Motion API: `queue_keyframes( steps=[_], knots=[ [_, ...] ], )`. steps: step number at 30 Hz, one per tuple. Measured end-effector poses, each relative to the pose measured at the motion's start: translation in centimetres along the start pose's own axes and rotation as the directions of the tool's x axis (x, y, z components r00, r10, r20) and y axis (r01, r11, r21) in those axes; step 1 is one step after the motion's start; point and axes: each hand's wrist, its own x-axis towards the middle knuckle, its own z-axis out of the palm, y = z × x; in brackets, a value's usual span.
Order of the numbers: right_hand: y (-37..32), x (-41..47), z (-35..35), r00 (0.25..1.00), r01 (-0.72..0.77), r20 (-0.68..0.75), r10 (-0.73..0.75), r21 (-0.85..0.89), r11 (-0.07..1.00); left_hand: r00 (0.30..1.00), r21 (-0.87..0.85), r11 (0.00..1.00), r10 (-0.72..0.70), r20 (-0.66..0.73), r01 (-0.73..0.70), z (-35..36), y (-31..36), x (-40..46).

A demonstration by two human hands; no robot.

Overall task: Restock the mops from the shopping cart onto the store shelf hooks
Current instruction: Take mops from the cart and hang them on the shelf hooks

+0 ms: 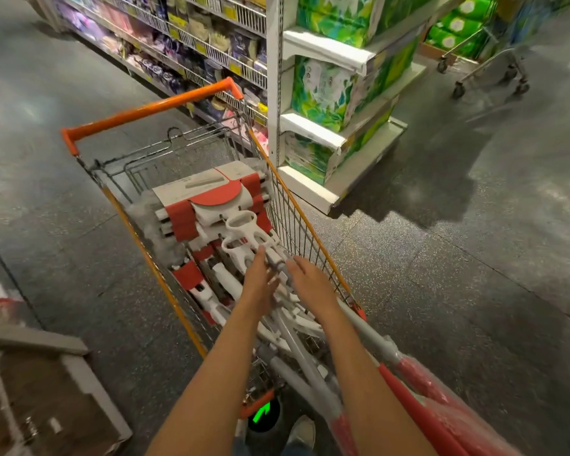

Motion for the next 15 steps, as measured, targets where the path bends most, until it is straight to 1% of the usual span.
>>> queue_keyframes(
  steps=[3, 7, 8, 10, 12, 15],
  knots=[
    [-0.1, 2.0, 1.0, 0.999, -0.053, 0.004, 0.052, 0.046, 0.998, 0.999, -0.077, 0.997, 0.0, -0.032, -0.003, 0.0, 1.1, 1.8],
    [-0.2, 4.0, 1.8, 0.991, -0.13, 0.006, 0.13, 0.0, 0.991, 0.998, -0.187, 0.982, -0.031, -0.062, 0.019, -0.2, 2.3, 3.3],
    [-0.2, 4.4, 2.0, 0.988, -0.152, 0.016, 0.152, -0.002, 0.988, 0.997, -0.189, 0.982, -0.043, -0.069, 0.029, -0.3, 2.5, 3.6],
    [-0.1, 5.1, 2.1, 0.982, -0.19, 0.016, 0.19, 0.008, 0.982, 0.996, -0.14, 0.99, -0.045, -0.074, 0.034, -0.4, 2.7, 4.0],
    [0.0, 5.4, 2.1, 0.978, -0.206, -0.018, 0.207, 0.032, 0.978, 0.998, -0.087, 0.996, -0.025, -0.065, 0.019, -0.5, 2.8, 4.2],
    [0.1, 5.3, 2.2, 0.974, -0.22, -0.046, 0.223, 0.066, 0.973, 0.999, -0.062, 0.998, -0.007, -0.045, 0.004, -0.9, 2.9, 4.3]
  ],
)
